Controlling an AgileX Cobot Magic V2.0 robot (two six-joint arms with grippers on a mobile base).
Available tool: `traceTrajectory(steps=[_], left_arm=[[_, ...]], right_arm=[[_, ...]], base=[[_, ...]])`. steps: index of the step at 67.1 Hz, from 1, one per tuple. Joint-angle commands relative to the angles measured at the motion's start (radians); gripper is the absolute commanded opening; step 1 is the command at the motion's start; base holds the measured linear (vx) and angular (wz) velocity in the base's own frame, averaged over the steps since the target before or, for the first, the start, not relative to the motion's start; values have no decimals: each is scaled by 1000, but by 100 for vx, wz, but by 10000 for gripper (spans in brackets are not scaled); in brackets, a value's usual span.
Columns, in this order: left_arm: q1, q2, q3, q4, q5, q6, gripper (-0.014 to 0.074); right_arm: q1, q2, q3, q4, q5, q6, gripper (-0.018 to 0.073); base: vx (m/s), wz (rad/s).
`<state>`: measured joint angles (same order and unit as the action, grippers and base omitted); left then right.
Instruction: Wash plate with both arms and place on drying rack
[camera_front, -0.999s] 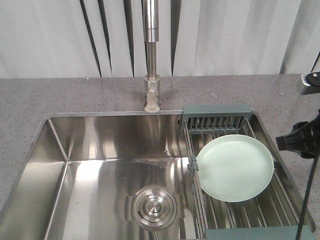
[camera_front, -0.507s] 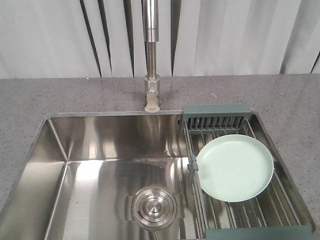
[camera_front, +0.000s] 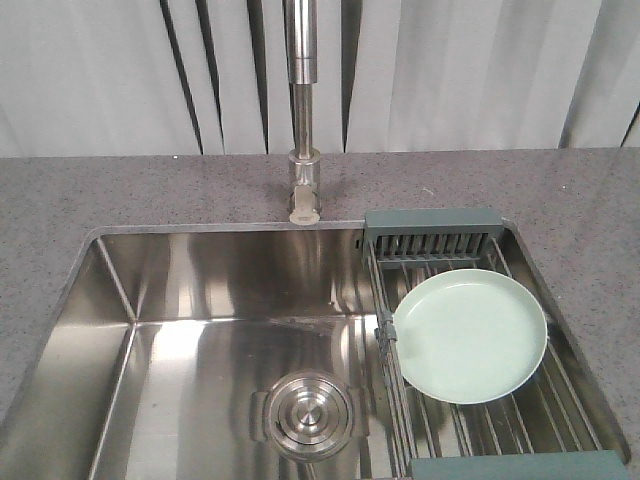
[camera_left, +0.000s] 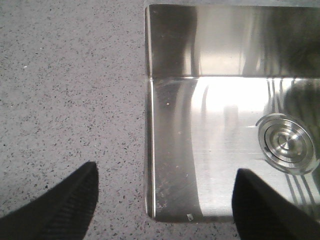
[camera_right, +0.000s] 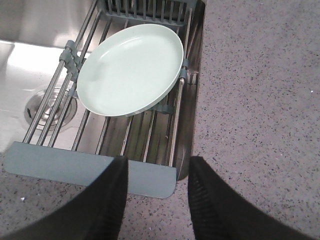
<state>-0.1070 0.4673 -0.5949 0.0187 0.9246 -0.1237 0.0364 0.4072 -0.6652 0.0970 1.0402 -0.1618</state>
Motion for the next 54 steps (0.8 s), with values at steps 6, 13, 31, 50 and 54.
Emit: traceTrajectory(steps=[6,13,31,50,54], left_arm=[[1,5,-24,-1,-58,-8,515],[1,5,-24,-1,-58,-8,515],[1,5,-24,-1,-58,-8,515],[1,5,-24,-10,-85,-10,514],[1,5,-26,-28,-102,-10,512]], right_arm=[[-6,-5,-22,-2,-51,5,284],[-6,-5,-22,-2,-51,5,284],[-6,-5,-22,-2,-51,5,284],[-6,-5,-22,-2,-51,5,284],[-6,-5,-22,-2,-51,5,284]], base=[[0,0],[0,0],[0,0],[0,0],[0,0]])
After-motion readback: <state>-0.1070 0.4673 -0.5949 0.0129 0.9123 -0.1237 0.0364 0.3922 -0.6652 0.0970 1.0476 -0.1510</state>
